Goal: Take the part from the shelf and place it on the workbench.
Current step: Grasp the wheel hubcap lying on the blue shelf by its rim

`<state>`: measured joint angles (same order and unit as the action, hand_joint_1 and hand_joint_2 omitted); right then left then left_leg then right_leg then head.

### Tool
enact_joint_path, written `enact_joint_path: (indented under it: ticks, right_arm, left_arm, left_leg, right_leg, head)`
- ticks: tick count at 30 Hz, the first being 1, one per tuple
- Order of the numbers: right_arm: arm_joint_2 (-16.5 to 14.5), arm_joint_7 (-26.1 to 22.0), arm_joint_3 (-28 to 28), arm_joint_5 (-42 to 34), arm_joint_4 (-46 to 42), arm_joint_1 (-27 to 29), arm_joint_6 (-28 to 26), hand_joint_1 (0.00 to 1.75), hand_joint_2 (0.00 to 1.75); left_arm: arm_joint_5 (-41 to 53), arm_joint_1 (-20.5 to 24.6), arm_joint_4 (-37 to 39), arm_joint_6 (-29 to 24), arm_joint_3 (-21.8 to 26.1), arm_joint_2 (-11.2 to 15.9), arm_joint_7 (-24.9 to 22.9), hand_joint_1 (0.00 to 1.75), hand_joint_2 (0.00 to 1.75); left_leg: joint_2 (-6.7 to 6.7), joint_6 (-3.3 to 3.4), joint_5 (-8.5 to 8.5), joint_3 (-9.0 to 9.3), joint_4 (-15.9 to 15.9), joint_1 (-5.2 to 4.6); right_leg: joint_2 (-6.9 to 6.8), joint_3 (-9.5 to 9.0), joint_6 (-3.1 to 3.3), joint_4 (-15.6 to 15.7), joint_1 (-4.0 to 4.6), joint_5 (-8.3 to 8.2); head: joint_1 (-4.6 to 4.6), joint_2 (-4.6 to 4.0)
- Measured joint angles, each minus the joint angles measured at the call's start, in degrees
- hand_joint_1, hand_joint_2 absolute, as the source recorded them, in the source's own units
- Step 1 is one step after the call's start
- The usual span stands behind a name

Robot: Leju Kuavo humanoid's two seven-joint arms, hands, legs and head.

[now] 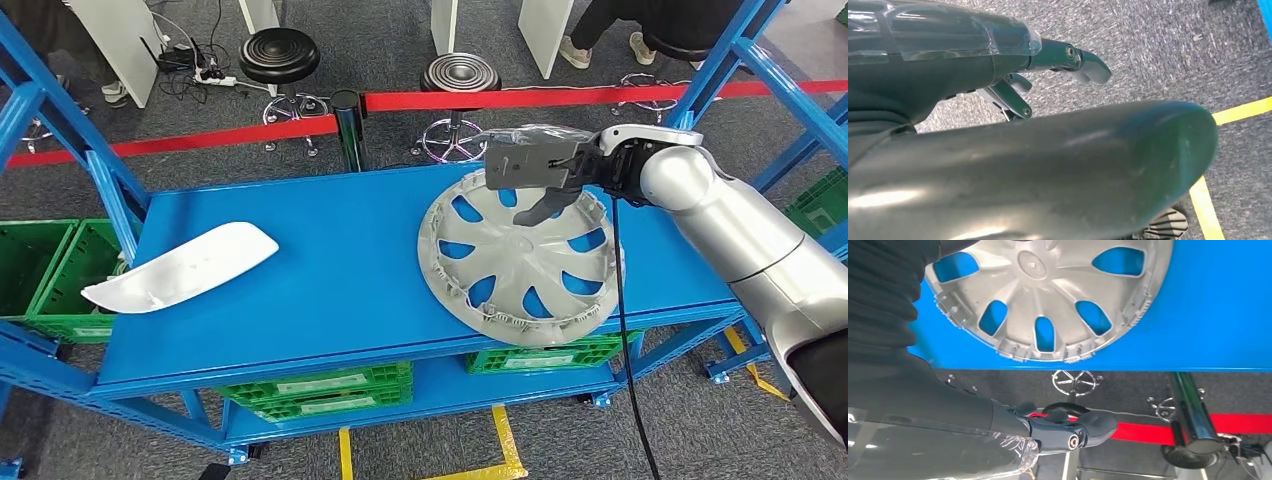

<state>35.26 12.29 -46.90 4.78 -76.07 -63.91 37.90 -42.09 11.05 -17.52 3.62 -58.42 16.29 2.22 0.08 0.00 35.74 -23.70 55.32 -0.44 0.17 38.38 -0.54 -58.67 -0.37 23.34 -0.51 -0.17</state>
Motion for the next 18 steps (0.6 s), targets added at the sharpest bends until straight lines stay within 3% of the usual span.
enact_joint_path:
  ticks: [8, 18]
  right_arm:
    - [0.3, -1.5, 1.5, 0.4, -3.6, 1.1, -1.3, 0.00, 1.75]
    - [0.1, -4.2, 1.7, 1.9, -3.9, 1.0, -0.4, 0.00, 1.75]
  left_arm:
    - [1.6, 0.7, -0.6, 0.3, 0.4, 1.7, 0.6, 0.00, 0.00]
    - [3.9, 3.0, -0.6, 0.3, 0.9, 1.3, 0.2, 0.00, 0.00]
  left_leg:
    - [-0.27, 0.00, 0.00, 0.01, 0.0, -0.03]
    - [-0.46, 0.00, -0.01, 0.04, 0.0, -0.02]
  right_leg:
    - [-0.02, -0.05, 0.00, 0.0, 0.01, 0.00]
    - [-0.14, -0.22, 0.01, 0.1, 0.01, 0.00]
  head:
    - [0.00, 0.00]
    - [-0.05, 0.00]
